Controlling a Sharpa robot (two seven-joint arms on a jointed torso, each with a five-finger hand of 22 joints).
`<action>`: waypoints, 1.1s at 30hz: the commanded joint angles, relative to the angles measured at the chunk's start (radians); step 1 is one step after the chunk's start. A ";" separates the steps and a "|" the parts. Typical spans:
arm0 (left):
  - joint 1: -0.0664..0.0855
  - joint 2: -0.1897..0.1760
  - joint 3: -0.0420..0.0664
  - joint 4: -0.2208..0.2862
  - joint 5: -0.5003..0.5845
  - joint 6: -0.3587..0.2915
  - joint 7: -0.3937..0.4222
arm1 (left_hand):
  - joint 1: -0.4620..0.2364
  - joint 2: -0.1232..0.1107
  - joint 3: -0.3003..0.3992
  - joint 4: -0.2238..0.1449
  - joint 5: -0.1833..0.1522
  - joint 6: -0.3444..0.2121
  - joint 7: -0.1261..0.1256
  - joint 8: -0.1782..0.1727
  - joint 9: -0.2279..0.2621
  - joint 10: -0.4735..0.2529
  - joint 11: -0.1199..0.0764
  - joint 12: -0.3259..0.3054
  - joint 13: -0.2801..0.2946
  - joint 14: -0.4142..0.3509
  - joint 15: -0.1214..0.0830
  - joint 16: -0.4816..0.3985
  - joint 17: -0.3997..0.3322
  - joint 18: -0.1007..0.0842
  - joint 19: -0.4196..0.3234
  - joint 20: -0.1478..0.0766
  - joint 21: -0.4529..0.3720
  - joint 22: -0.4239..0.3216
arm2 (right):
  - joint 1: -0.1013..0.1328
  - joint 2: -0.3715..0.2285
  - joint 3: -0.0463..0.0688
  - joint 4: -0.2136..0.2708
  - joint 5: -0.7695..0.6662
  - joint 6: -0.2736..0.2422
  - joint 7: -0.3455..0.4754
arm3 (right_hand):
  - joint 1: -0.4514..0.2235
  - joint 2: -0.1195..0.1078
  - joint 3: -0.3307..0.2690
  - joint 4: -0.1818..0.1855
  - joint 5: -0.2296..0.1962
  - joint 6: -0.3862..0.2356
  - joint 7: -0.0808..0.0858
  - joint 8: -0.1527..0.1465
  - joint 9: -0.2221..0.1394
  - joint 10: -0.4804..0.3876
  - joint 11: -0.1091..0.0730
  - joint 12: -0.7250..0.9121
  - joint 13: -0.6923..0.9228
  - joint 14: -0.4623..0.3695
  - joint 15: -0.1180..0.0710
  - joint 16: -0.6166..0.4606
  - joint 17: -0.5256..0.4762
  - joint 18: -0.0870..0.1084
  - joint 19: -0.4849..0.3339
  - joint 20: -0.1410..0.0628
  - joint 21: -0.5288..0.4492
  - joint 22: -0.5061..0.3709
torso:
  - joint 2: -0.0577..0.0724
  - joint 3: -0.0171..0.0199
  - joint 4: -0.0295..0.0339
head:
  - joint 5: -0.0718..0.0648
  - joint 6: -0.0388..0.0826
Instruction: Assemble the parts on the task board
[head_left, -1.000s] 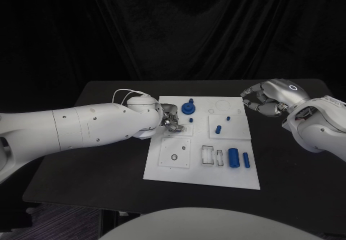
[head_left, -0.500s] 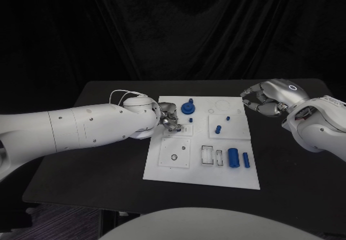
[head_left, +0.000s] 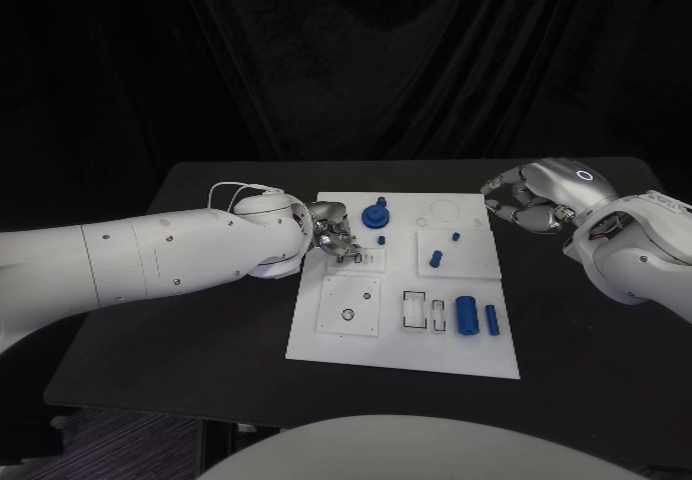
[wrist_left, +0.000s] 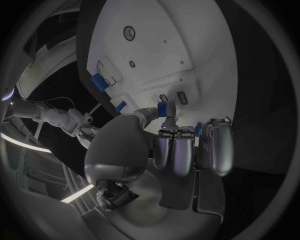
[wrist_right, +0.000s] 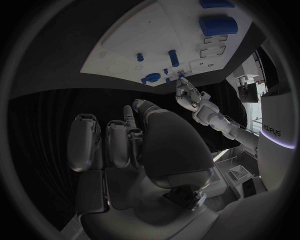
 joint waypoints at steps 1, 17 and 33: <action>0.000 -0.005 0.001 0.004 0.049 -0.005 0.046 | 0.000 -0.010 0.023 -0.022 -0.006 0.017 -0.012 0.006 0.006 0.104 -0.002 0.003 0.263 0.106 0.003 0.003 0.263 -0.009 0.000 0.002 -0.002 0.153 | -0.002 -0.002 0.001 -0.001 -0.003 0.009 -0.021 | -0.010 0.002 0.004 0.000 0.003 0.007 -0.003 -0.004 -0.001 0.081 -0.001 -0.007 0.243 0.068 0.002 -0.003 0.088 -0.014 0.018 0.002 -0.003 0.188 | 0.000 -0.0005 0.0001 | -0.001 0.000; 0.039 0.018 0.001 -0.037 0.170 0.175 -0.033 | 0.000 -0.009 0.040 -0.040 -0.039 0.013 -0.014 0.017 0.022 0.104 -0.004 0.003 0.263 0.106 0.001 0.003 0.263 -0.009 -0.001 0.000 -0.005 0.154 | -0.002 -0.002 0.001 -0.001 -0.003 0.013 -0.026 | -0.010 0.002 0.006 0.000 0.004 0.007 -0.003 -0.004 -0.001 0.080 -0.001 -0.009 0.242 0.068 0.002 -0.004 0.087 -0.013 0.018 0.001 -0.005 0.188 | -0.001 0.0008 0.0009 | -0.001 0.000; 0.044 0.072 0.001 -0.089 0.174 0.243 -0.087 | 0.000 -0.005 0.049 -0.044 -0.045 0.006 -0.012 0.016 0.024 0.104 -0.003 0.003 0.263 0.106 0.002 0.003 0.263 -0.009 -0.001 0.000 -0.006 0.155 | -0.002 0.004 0.001 -0.004 -0.003 0.011 -0.024 | -0.010 0.002 0.006 0.000 0.004 0.007 -0.003 -0.004 -0.001 0.080 -0.001 -0.009 0.242 0.068 0.002 -0.004 0.087 -0.013 0.018 0.001 -0.005 0.188 | 0.000 0.0001 -0.0010 | 0.002 0.000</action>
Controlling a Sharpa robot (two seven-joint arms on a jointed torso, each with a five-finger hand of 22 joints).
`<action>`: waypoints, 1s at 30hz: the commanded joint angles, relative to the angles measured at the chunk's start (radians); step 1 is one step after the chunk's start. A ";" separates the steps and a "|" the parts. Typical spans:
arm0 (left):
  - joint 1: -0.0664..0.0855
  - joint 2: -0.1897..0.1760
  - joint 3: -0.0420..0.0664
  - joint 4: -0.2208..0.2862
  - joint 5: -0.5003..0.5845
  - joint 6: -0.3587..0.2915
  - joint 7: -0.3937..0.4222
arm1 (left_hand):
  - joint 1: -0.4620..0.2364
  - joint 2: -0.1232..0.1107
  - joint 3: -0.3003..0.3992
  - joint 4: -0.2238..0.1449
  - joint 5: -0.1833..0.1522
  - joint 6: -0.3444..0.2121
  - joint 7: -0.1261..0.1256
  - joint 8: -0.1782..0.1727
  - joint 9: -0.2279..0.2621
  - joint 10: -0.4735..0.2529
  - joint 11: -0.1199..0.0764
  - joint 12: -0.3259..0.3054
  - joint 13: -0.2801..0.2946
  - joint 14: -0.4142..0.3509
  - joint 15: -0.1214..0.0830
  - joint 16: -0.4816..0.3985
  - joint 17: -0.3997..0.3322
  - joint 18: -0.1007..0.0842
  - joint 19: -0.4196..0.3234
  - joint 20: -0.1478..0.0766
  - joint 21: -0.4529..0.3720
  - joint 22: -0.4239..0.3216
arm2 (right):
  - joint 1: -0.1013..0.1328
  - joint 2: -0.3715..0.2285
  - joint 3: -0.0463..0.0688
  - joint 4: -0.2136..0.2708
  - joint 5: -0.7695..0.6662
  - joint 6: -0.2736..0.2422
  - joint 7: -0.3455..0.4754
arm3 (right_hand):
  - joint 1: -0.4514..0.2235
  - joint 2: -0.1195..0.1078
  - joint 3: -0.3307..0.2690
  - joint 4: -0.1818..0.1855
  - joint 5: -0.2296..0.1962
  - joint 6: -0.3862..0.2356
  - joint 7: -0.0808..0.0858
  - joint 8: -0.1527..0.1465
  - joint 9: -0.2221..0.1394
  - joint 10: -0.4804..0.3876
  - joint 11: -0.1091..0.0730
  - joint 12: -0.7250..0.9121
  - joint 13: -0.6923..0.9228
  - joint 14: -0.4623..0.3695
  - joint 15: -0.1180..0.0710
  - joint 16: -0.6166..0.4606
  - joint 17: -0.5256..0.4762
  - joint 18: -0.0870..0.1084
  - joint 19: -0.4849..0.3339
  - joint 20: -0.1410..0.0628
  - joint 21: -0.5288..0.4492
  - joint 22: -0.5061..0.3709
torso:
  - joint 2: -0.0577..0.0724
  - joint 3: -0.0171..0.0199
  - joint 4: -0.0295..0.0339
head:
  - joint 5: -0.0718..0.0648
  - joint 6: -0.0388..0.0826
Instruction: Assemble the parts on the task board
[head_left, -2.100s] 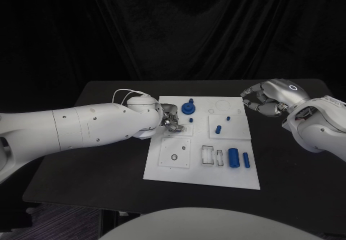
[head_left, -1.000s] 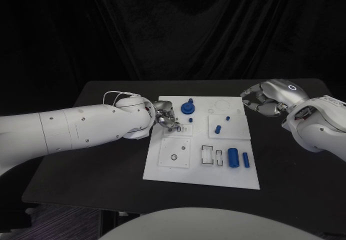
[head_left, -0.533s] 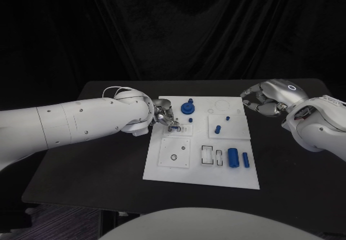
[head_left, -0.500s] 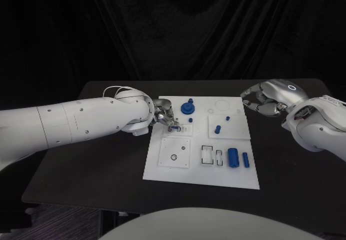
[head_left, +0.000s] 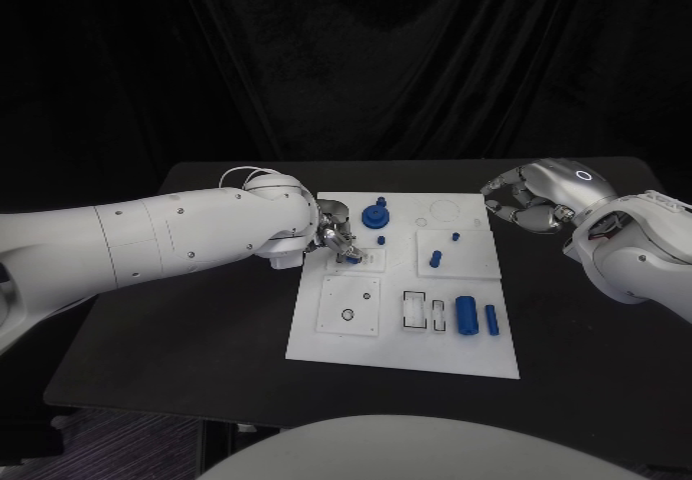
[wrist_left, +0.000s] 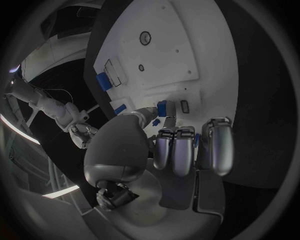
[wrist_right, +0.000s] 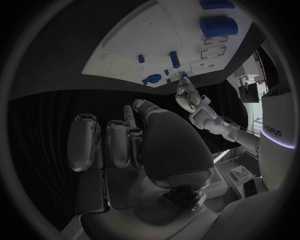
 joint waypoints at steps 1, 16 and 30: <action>0.003 0.008 0.001 -0.007 0.012 0.047 -0.025 | 0.003 0.006 0.021 -0.016 -0.004 0.000 -0.012 0.002 0.000 0.104 -0.002 0.003 0.263 0.106 0.002 0.003 0.263 -0.009 -0.001 0.000 -0.005 0.155 | -0.002 0.001 0.001 0.000 -0.003 0.001 -0.015 | -0.010 0.002 0.006 0.000 0.004 0.007 -0.003 -0.004 -0.001 0.080 -0.001 -0.002 0.242 0.068 0.002 -0.005 0.087 -0.013 0.018 0.001 -0.005 0.188 | 0.001 -0.0004 -0.0008 | 0.003 0.000; 0.002 0.024 0.001 -0.018 -0.027 0.010 -0.016 | 0.001 0.009 0.025 -0.016 -0.004 -0.002 -0.011 0.001 0.001 0.104 -0.002 0.003 0.263 0.106 0.002 0.003 0.263 -0.010 0.000 0.001 -0.004 0.156 | -0.002 0.002 0.001 -0.001 -0.003 -0.001 -0.013 | -0.011 0.002 0.008 -0.001 0.004 0.008 -0.003 -0.004 -0.002 0.079 -0.001 -0.003 0.241 0.067 0.002 -0.005 0.087 -0.013 0.017 0.001 -0.007 0.188 | 0.000 -0.0009 -0.0006 | -0.001 0.000; 0.002 0.023 0.001 -0.023 -0.029 -0.026 -0.003 | 0.001 0.012 0.028 -0.017 -0.002 -0.002 -0.011 0.002 0.001 0.104 -0.001 0.003 0.263 0.106 0.003 0.003 0.263 -0.010 0.001 0.001 -0.003 0.157 | -0.002 0.003 0.001 -0.002 -0.003 -0.002 -0.012 | -0.011 0.002 0.008 -0.001 0.004 0.008 -0.003 -0.004 -0.002 0.079 -0.001 -0.003 0.241 0.067 0.002 -0.005 0.087 -0.013 0.017 0.001 -0.007 0.188 | 0.000 -0.0006 0.0002 | -0.004 0.000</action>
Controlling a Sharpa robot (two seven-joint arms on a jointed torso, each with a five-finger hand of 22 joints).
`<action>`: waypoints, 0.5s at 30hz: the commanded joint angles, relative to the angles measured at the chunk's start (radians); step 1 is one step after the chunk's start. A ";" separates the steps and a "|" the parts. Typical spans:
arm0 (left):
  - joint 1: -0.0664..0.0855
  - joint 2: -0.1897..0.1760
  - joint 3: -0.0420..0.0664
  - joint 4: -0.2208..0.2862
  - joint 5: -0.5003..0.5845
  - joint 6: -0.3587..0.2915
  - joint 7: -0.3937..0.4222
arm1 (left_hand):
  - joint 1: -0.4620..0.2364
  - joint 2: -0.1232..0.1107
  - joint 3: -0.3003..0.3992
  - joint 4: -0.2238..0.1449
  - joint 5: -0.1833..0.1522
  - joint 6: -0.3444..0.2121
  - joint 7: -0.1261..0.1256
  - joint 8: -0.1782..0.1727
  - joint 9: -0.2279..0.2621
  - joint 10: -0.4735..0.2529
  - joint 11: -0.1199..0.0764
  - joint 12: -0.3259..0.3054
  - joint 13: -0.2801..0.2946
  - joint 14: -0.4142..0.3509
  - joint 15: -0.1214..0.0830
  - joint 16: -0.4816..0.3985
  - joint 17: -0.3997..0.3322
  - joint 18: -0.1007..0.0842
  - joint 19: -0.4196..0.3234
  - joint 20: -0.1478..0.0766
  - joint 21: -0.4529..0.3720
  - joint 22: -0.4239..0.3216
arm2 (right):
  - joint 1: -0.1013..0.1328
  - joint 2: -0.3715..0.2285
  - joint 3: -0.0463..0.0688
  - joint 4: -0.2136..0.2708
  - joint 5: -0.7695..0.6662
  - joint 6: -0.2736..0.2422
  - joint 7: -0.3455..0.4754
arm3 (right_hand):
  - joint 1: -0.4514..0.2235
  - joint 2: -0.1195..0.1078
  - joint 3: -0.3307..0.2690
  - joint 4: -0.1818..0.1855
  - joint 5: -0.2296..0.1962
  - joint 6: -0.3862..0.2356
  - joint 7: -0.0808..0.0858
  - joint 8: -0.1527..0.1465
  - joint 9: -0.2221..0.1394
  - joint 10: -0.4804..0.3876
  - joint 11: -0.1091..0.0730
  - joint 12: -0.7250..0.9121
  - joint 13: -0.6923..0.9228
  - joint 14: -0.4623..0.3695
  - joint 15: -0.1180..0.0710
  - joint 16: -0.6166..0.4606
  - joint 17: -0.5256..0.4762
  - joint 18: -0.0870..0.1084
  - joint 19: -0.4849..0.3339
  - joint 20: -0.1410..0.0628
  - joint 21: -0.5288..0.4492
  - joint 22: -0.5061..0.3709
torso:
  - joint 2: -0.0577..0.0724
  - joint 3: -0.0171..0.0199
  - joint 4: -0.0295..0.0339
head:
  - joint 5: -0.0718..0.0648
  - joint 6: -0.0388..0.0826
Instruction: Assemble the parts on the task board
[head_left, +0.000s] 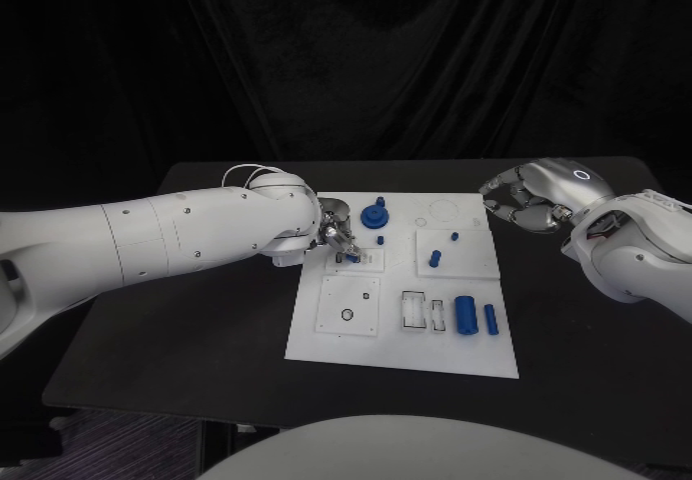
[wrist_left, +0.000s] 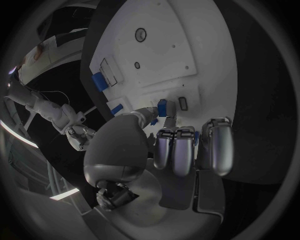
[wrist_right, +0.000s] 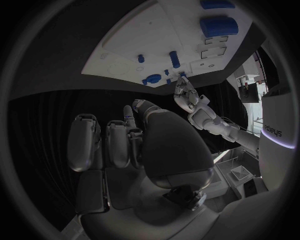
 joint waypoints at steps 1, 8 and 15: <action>0.001 0.002 0.001 -0.003 -0.003 -0.019 0.014 | -0.001 0.011 0.025 -0.019 0.004 0.002 -0.006 0.006 0.002 0.104 -0.001 0.003 0.263 0.106 0.003 0.003 0.263 -0.010 0.001 0.001 -0.003 0.157 | -0.002 0.000 0.001 0.000 -0.003 -0.001 -0.012 | -0.011 0.002 0.005 0.002 0.004 0.008 -0.003 -0.004 -0.001 0.079 -0.001 -0.003 0.241 0.067 0.002 -0.005 0.087 -0.013 0.017 0.001 -0.007 0.188 | 0.000 0.0004 0.0003 | 0.000 0.000; 0.000 0.012 0.001 -0.014 -0.004 -0.007 0.016 | -0.002 0.012 0.026 -0.019 0.005 0.002 -0.006 0.006 0.003 0.104 -0.001 0.003 0.263 0.106 0.003 0.003 0.263 -0.010 0.000 0.001 -0.005 0.156 | -0.002 0.003 0.001 -0.002 -0.003 -0.001 -0.012 | -0.011 0.002 0.005 0.002 0.004 0.008 -0.003 -0.004 -0.001 0.079 -0.001 -0.003 0.241 0.067 0.002 -0.005 0.087 -0.013 0.017 0.001 -0.007 0.188 | 0.000 0.0003 0.0003 | 0.004 0.000; -0.004 0.019 0.001 -0.016 -0.003 0.005 0.019 | -0.002 0.012 0.026 -0.019 0.005 0.002 -0.006 0.006 0.003 0.104 -0.001 0.003 0.263 0.106 0.003 0.003 0.263 -0.010 0.001 0.001 -0.004 0.157 | -0.002 0.005 0.001 -0.006 -0.003 -0.001 -0.011 | -0.011 0.002 0.005 0.002 0.004 0.008 -0.003 -0.004 -0.001 0.079 -0.001 -0.003 0.241 0.067 0.002 -0.005 0.087 -0.013 0.017 0.001 -0.007 0.188 | 0.000 0.0003 0.0002 | 0.000 0.000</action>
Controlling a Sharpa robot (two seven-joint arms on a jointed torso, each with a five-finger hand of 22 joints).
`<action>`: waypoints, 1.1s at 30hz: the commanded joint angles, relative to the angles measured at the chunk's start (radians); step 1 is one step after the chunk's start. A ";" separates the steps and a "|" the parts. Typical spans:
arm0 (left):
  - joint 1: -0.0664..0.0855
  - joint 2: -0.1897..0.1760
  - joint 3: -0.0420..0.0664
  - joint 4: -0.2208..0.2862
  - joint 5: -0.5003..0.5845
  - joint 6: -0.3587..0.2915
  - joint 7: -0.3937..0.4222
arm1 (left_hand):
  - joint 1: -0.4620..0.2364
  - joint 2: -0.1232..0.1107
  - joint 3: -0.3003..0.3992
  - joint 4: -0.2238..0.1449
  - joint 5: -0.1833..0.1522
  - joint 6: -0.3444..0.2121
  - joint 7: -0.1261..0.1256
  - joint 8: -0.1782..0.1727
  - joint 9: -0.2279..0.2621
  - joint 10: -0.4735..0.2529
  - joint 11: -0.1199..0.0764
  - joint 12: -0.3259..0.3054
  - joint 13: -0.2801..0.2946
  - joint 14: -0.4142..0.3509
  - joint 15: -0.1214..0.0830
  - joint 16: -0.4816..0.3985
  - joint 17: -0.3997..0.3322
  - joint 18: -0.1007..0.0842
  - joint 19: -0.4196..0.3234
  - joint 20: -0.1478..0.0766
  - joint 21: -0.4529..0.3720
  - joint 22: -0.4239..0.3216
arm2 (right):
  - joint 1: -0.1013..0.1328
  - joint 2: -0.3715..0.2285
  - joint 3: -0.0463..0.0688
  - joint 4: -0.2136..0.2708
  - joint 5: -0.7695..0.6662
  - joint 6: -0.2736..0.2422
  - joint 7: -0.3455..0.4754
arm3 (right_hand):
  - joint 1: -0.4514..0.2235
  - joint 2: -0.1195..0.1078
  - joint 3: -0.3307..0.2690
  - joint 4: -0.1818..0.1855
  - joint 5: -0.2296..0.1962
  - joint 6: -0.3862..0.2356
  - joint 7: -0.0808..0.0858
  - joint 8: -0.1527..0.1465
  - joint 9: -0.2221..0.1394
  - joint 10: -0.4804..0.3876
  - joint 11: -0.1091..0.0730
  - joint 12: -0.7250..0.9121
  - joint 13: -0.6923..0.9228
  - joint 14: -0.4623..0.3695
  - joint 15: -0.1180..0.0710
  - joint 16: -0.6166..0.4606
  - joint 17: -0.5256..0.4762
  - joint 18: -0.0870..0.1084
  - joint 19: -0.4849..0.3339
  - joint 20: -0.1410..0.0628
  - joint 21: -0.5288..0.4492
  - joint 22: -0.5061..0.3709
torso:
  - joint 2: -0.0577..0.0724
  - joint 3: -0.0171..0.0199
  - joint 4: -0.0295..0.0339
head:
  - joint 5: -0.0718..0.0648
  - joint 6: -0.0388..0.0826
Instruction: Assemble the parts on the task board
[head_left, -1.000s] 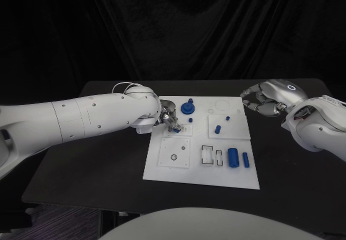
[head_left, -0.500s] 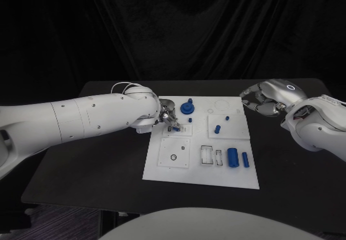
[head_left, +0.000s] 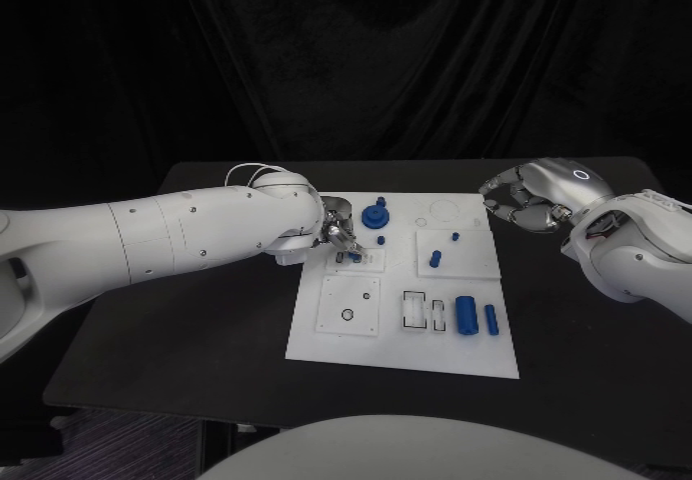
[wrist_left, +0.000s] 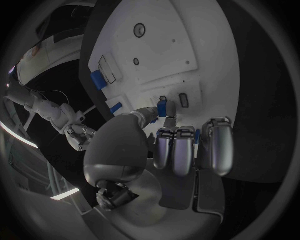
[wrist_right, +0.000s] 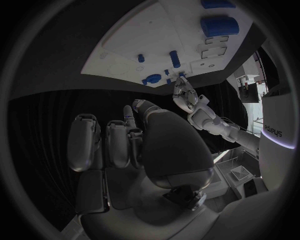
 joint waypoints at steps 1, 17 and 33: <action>-0.003 0.002 0.000 0.002 0.000 0.012 0.016 | 0.001 0.007 0.026 -0.019 0.007 0.001 -0.008 0.006 0.001 0.104 -0.001 0.003 0.263 0.106 0.003 0.003 0.263 -0.010 0.001 0.001 -0.004 0.157 | -0.002 -0.001 0.001 -0.001 -0.003 -0.001 -0.011 | -0.011 0.002 0.005 0.002 0.004 0.008 -0.003 -0.004 -0.001 0.079 -0.001 -0.003 0.241 0.067 0.002 -0.005 0.087 -0.013 0.017 0.001 -0.007 0.188 | 0.000 0.0000 -0.0001 | -0.002 0.000; -0.004 0.001 0.000 0.004 0.000 0.024 0.006 | -0.001 0.008 0.027 -0.019 0.008 0.000 -0.007 0.007 0.002 0.104 -0.001 0.003 0.263 0.106 0.003 0.003 0.263 -0.009 0.000 0.001 -0.005 0.156 | -0.002 0.000 0.001 -0.003 -0.003 0.000 -0.011 | -0.012 0.002 0.007 0.001 0.005 0.009 -0.002 -0.004 -0.002 0.079 -0.001 -0.003 0.241 0.067 0.002 -0.006 0.087 -0.013 0.017 0.001 -0.007 0.188 | 0.000 0.0000 0.0000 | 0.001 0.000; -0.007 0.004 0.000 0.000 0.000 0.048 -0.010 | -0.009 0.009 0.027 -0.020 0.000 -0.001 -0.006 0.007 0.003 0.104 0.001 0.003 0.263 0.106 0.004 0.003 0.263 -0.009 -0.002 0.002 -0.008 0.156 | -0.002 0.002 0.001 -0.004 -0.003 0.004 -0.012 | -0.012 0.002 0.007 0.001 0.005 0.009 -0.002 -0.004 -0.002 0.079 -0.001 -0.003 0.241 0.067 0.002 -0.006 0.087 -0.013 0.017 0.001 -0.007 0.188 | 0.000 0.0001 0.0003 | 0.003 0.000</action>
